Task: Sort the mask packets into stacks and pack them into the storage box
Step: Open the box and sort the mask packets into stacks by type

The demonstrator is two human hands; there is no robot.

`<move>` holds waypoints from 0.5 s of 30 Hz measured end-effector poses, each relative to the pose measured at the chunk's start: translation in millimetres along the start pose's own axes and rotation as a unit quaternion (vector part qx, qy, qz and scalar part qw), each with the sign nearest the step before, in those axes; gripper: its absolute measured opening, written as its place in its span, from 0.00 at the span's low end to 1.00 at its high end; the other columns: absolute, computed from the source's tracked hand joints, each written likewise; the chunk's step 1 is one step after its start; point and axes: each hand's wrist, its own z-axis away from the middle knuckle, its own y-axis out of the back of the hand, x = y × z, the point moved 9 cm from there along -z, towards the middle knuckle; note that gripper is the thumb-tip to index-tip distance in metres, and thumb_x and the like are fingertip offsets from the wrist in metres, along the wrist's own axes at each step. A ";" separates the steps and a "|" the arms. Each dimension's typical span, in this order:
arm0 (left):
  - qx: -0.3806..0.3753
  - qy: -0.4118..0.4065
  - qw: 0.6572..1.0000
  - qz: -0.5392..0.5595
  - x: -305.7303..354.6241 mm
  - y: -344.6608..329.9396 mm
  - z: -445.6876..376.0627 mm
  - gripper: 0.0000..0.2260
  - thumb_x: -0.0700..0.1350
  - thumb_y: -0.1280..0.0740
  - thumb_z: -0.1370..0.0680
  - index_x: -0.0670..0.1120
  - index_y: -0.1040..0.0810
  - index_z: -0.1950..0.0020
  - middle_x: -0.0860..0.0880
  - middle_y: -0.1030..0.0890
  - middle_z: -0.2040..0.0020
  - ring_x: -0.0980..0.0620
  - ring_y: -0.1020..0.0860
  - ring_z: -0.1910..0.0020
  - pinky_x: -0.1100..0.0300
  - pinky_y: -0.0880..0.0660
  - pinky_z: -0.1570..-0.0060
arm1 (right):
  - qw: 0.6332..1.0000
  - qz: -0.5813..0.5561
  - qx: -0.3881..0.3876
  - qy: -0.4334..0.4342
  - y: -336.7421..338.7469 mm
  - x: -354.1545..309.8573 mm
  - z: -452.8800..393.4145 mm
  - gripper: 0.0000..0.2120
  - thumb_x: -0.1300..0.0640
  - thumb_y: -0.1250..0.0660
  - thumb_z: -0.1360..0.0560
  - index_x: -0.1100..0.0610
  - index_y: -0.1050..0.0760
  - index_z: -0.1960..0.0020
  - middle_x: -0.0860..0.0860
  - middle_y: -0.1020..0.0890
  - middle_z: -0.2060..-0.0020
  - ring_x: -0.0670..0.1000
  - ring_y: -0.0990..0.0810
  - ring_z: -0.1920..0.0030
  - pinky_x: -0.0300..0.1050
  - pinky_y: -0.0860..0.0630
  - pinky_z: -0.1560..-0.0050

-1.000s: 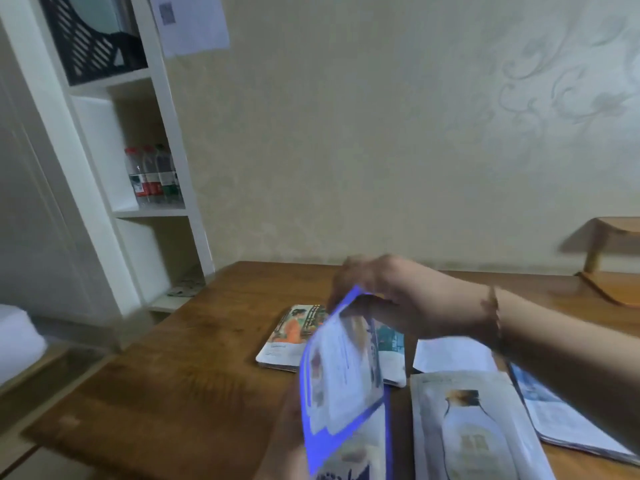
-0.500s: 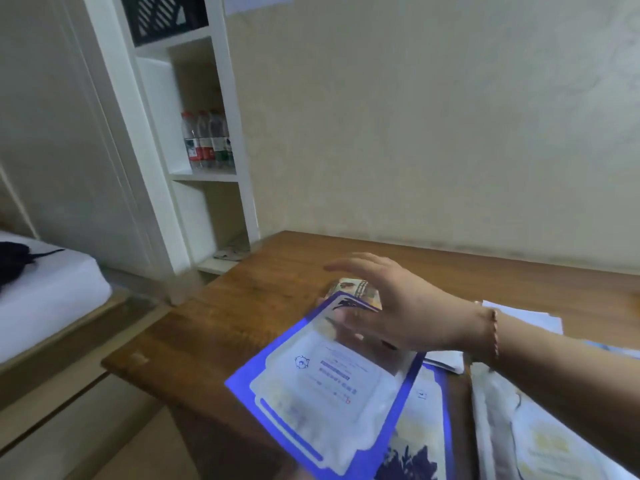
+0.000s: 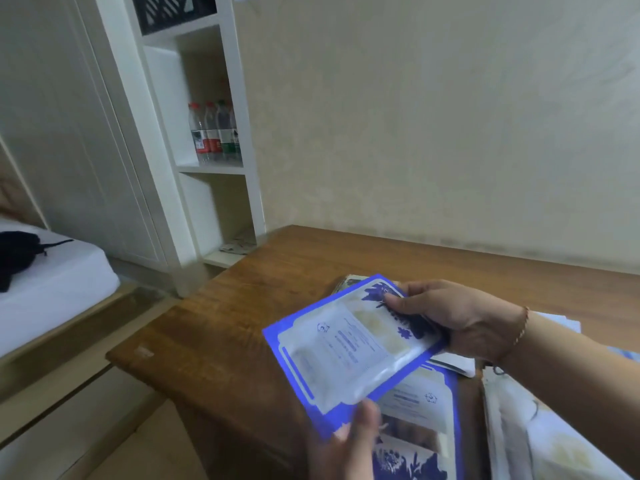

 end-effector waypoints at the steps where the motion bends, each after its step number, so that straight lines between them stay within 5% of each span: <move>1: 0.034 0.004 0.997 0.076 0.9 1.0 0.8 0.38 0.61 0.17 0.52 0.48 0.17 0.45 0.42 0.15 0.49 0.43 0.16 0.51 0.44 0.19 0.51 | 1.000 -0.010 0.009 0.000 1.9 0.8 -1.7 0.10 0.59 0.29 0.29 0.62 0.19 0.49 0.62 0.16 0.55 0.56 0.18 0.61 0.49 0.20 0.58; 3: 0.032 0.026 0.995 0.092 2.0 2.7 -5.7 0.26 0.50 0.25 0.34 0.45 0.21 0.38 0.39 0.17 0.45 0.40 0.17 0.48 0.45 0.19 0.53 | 0.999 -0.021 0.030 0.001 5.8 1.6 -4.1 0.05 0.60 0.30 0.27 0.60 0.20 0.53 0.61 0.16 0.58 0.56 0.18 0.65 0.47 0.20 0.61; 5: -0.001 0.041 0.995 0.087 3.3 0.4 -9.6 0.19 0.42 0.34 0.29 0.42 0.22 0.38 0.38 0.16 0.47 0.39 0.16 0.51 0.48 0.17 0.60 | 0.999 -0.019 0.037 0.000 6.3 2.9 -4.5 0.04 0.60 0.31 0.27 0.60 0.20 0.53 0.61 0.16 0.58 0.56 0.18 0.65 0.48 0.20 0.62; 8: -0.037 0.065 0.994 0.081 9.4 -0.6 -15.6 0.14 0.38 0.38 0.26 0.39 0.20 0.43 0.37 0.16 0.51 0.40 0.15 0.58 0.51 0.18 0.68 | 0.999 0.011 0.039 0.000 9.5 -0.8 -3.2 0.11 0.55 0.29 0.28 0.62 0.20 0.50 0.63 0.16 0.54 0.58 0.18 0.61 0.51 0.21 0.56; 11: -0.096 0.138 0.985 0.034 24.2 -6.3 -30.8 0.14 0.39 0.39 0.26 0.37 0.17 0.48 0.35 0.16 0.49 0.41 0.15 0.57 0.52 0.18 0.67 | 0.999 0.036 0.028 -0.017 19.6 -8.9 3.8 0.27 0.41 0.28 0.36 0.59 0.19 0.46 0.59 0.17 0.51 0.60 0.19 0.52 0.55 0.23 0.48; 15: -0.127 0.247 0.957 -0.082 20.1 -2.9 -65.0 0.14 0.41 0.36 0.29 0.37 0.14 0.52 0.38 0.15 0.52 0.46 0.15 0.61 0.58 0.19 0.68 | 0.993 0.103 -0.062 -0.013 6.8 -4.6 16.1 0.28 0.50 0.20 0.38 0.65 0.21 0.45 0.72 0.23 0.44 0.68 0.28 0.44 0.71 0.37 0.37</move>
